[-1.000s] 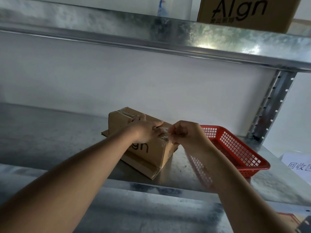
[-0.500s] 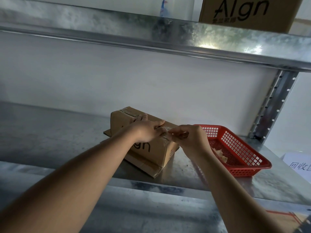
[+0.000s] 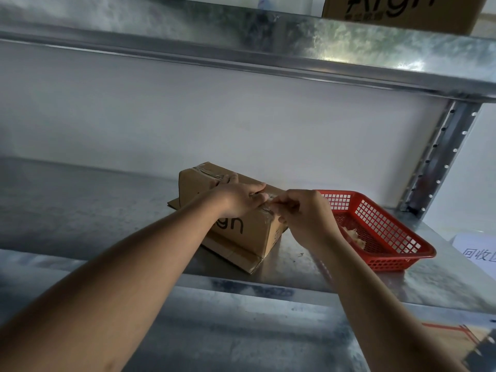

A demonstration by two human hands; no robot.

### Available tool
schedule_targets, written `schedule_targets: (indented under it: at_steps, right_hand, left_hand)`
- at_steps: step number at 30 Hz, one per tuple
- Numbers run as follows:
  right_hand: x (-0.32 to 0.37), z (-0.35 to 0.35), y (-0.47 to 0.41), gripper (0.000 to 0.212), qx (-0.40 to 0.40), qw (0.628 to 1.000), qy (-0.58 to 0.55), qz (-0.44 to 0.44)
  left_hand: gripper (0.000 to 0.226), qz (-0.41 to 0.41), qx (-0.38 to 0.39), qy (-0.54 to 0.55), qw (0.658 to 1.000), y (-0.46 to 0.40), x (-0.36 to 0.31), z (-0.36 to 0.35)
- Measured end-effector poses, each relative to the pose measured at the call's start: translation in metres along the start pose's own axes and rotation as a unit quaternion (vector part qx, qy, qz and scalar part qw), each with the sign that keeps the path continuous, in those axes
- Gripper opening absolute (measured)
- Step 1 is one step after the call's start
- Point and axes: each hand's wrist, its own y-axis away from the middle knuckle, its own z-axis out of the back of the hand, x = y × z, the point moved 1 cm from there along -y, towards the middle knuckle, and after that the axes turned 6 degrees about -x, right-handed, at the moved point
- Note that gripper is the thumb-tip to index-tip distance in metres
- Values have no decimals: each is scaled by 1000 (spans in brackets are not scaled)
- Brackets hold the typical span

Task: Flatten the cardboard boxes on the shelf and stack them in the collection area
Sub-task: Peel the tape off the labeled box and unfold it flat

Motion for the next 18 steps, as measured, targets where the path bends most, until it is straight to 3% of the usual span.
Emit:
schedule_targets:
  at_steps: [3, 6, 10, 14, 18]
  right_hand:
    - [0, 1, 4, 11, -12, 995, -76, -67]
    - [-2, 1, 8, 20, -40, 983, -117, -137]
    - [0, -1, 10, 7, -105, 991, 51, -66]
    - [3, -5, 10, 22, -87, 993, 58, -59]
    - [7, -2, 8, 15, -57, 995, 38, -70]
  left_hand:
    - [61, 1, 1, 0, 1000, 1, -1, 0]
    - [63, -4, 1, -7, 1000, 2, -2, 1]
    - [63, -3, -1, -7, 1000, 5, -2, 1]
    - [61, -2, -1, -13, 1000, 5, -3, 2]
    - [60, 1, 6, -12, 1000, 4, -3, 2]
